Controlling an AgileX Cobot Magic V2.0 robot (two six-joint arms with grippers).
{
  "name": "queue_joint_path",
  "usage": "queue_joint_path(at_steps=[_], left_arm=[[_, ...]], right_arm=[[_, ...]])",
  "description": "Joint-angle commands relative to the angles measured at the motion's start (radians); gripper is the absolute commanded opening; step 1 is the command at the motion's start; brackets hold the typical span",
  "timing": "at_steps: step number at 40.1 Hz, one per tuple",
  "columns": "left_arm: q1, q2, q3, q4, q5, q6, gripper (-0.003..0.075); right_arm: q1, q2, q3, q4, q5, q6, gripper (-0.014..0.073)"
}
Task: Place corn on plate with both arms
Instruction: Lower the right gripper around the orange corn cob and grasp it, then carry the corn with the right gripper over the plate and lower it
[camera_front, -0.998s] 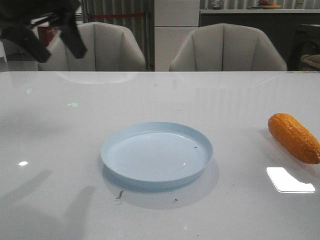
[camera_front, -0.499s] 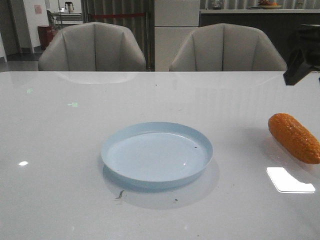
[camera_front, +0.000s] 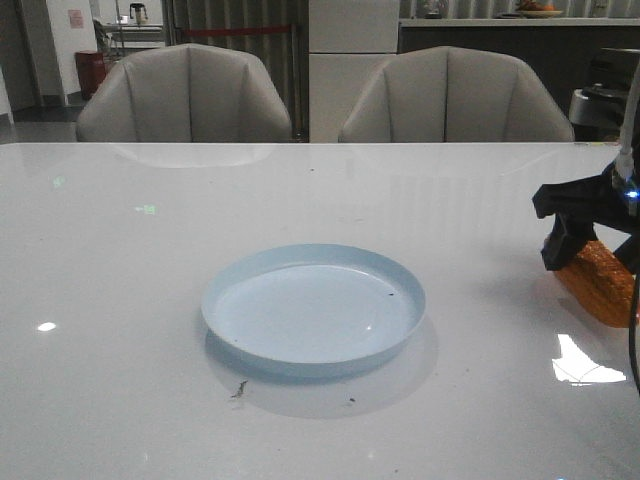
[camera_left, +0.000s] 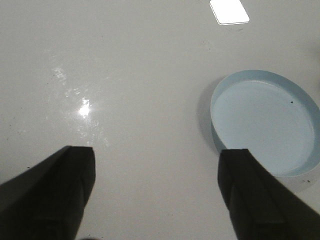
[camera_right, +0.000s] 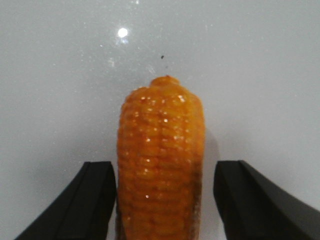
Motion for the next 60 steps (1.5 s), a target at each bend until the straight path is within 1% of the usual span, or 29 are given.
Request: queue_joint_path(at_steps=[1, 3, 7, 10, 12, 17, 21, 25, 30, 33, 41, 44, 48, 53, 60], left_arm=[[0.003, -0.013, -0.026, -0.017, -0.058, -0.008, 0.0565], [0.003, -0.013, -0.026, -0.017, -0.058, -0.008, 0.0565], [0.003, -0.013, -0.026, -0.017, -0.058, -0.008, 0.0565], [0.003, -0.013, -0.026, -0.017, -0.06, -0.008, 0.0565], [0.003, -0.013, -0.026, -0.017, -0.062, -0.008, 0.0565], [0.003, -0.012, -0.026, -0.017, -0.064, -0.008, 0.0565], [0.003, -0.012, -0.026, -0.017, -0.066, -0.008, 0.0565], [0.003, -0.012, -0.026, -0.017, -0.078, -0.008, 0.0565], [0.003, -0.012, -0.026, -0.017, -0.084, -0.008, 0.0565], [0.003, -0.012, -0.026, -0.017, -0.084, -0.008, 0.0565], [0.003, -0.012, -0.026, -0.017, -0.084, -0.008, 0.0565], [0.003, -0.012, -0.026, -0.017, -0.084, -0.008, 0.0565], [0.003, -0.012, -0.026, -0.017, -0.084, -0.008, 0.0565], [0.003, -0.012, -0.026, -0.017, -0.084, -0.008, 0.0565], [0.003, -0.012, -0.026, -0.017, -0.082, -0.008, 0.0565]], right_arm=[[-0.001, -0.02, -0.03, -0.002, -0.057, -0.004, 0.0516], [-0.001, -0.015, -0.03, -0.002, -0.056, -0.005, 0.0485], [0.001, -0.015, -0.035, -0.002, -0.053, -0.005, 0.0371], [0.001, -0.016, -0.056, -0.005, -0.045, -0.006, 0.0304], [0.001, -0.017, -0.083, -0.012, -0.025, -0.015, 0.0288], [0.021, -0.018, -0.18, -0.036, 0.069, -0.057, 0.0287], [0.064, -0.018, -0.289, -0.041, 0.176, -0.083, 0.0287], [0.124, -0.017, -0.386, -0.041, 0.243, -0.09, 0.0287], [0.216, -0.015, -0.482, -0.041, 0.276, -0.101, 0.0287], [0.271, -0.013, -0.517, -0.041, 0.287, -0.138, 0.0287], [0.4, -0.003, -0.525, -0.042, 0.314, -0.289, 0.0287], [0.433, 0.014, -0.525, -0.042, 0.343, -0.32, 0.0287], [0.465, 0.045, -0.525, -0.041, 0.376, -0.325, 0.0287], [0.477, 0.088, -0.525, -0.025, 0.412, -0.325, 0.0287], [0.477, 0.151, -0.525, 0.05, 0.416, -0.325, 0.0287]])
